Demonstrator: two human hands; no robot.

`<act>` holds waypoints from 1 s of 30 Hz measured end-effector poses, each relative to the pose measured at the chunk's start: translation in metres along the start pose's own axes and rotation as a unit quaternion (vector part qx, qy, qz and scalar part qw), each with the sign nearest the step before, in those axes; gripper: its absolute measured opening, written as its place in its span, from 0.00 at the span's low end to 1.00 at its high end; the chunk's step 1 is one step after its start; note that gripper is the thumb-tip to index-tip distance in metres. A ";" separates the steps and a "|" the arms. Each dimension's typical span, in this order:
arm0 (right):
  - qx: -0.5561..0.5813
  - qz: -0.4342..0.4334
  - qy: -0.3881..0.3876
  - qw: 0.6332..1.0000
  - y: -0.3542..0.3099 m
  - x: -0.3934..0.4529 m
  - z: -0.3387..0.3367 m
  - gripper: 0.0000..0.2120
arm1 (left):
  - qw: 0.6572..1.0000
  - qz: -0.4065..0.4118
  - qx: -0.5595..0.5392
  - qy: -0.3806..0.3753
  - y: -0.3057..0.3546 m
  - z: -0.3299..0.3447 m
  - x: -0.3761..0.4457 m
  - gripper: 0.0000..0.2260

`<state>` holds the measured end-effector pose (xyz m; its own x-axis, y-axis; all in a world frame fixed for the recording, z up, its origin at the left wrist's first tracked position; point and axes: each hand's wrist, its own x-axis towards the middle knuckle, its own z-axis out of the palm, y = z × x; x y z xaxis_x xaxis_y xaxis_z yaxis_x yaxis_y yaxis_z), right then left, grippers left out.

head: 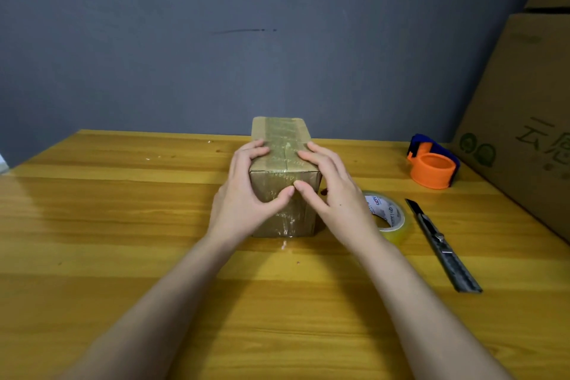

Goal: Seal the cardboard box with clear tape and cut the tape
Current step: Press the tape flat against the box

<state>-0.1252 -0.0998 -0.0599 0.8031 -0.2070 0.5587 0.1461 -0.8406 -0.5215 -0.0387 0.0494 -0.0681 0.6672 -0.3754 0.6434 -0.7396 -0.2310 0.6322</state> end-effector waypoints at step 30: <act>0.010 0.009 -0.035 0.999 -0.003 -0.002 -0.004 0.34 | 0.979 0.005 -0.096 -0.180 -0.021 -0.027 0.010 0.33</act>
<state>-0.1296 -0.0984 -0.0570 0.8436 -0.1863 0.5036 0.1427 -0.8263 -0.5448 -0.0139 0.0751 -0.0635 0.5597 -0.6771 0.4779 -0.6931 -0.0663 0.7178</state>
